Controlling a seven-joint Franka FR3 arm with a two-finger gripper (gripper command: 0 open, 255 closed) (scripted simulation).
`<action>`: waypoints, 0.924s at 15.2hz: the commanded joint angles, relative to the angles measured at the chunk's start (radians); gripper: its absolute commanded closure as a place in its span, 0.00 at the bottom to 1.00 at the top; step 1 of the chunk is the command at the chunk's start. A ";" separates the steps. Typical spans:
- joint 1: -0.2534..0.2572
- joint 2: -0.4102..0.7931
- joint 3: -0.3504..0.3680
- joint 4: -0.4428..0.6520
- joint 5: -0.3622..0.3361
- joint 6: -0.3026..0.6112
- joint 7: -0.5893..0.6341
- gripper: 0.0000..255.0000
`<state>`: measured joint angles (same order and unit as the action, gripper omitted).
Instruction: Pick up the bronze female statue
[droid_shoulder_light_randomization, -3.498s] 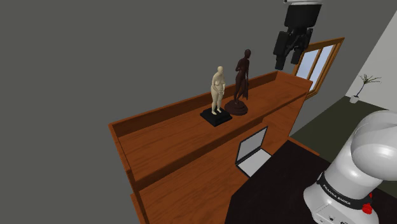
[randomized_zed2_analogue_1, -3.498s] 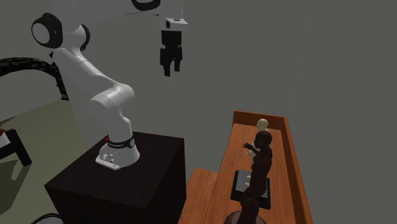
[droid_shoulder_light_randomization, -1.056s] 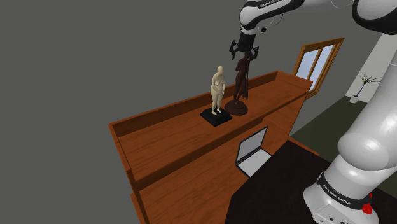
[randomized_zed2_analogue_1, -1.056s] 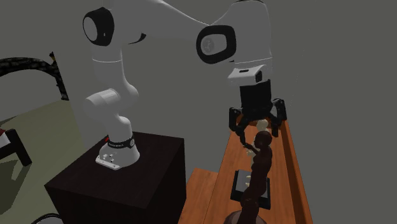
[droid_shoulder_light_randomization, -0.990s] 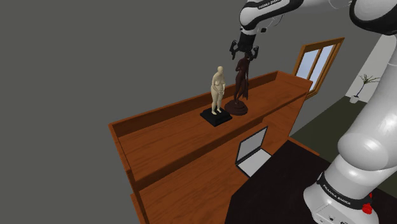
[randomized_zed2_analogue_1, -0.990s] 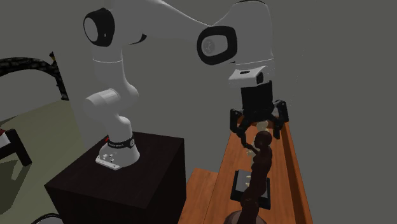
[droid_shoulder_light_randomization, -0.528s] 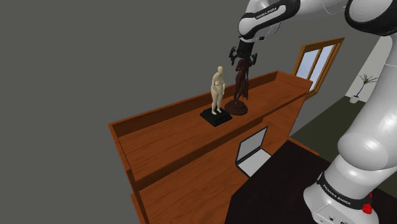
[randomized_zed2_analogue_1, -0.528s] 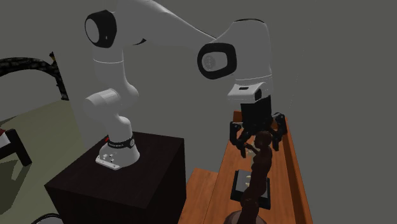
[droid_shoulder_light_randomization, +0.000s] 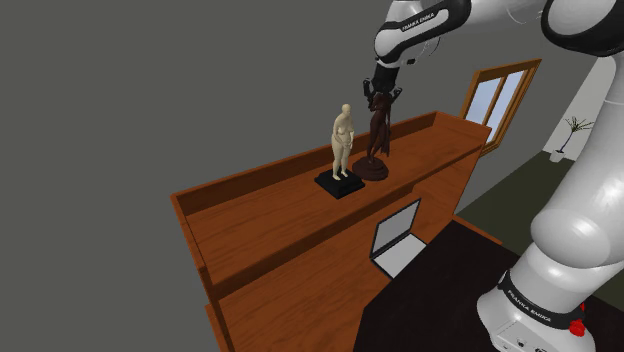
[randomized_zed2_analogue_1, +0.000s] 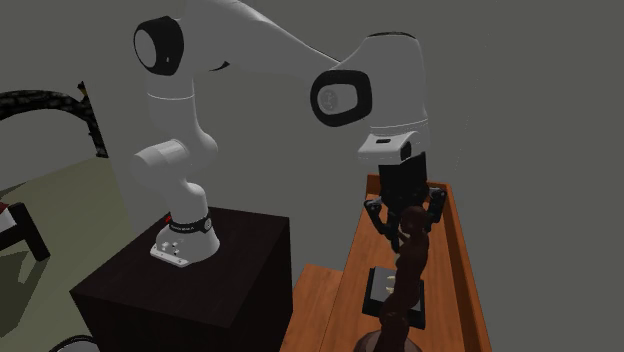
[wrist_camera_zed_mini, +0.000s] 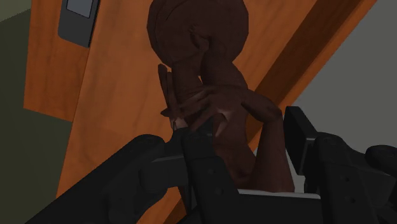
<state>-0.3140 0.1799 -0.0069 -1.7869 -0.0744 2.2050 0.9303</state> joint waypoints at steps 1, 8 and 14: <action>-0.001 0.002 -0.001 0.000 -0.001 0.000 0.000 1.00; 0.000 -0.014 0.000 0.046 0.001 -0.061 -0.003 1.00; 0.001 -0.023 0.001 0.115 0.004 -0.139 -0.008 1.00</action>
<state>-0.3155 0.1535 -0.0076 -1.6963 -0.0696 2.0831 0.9196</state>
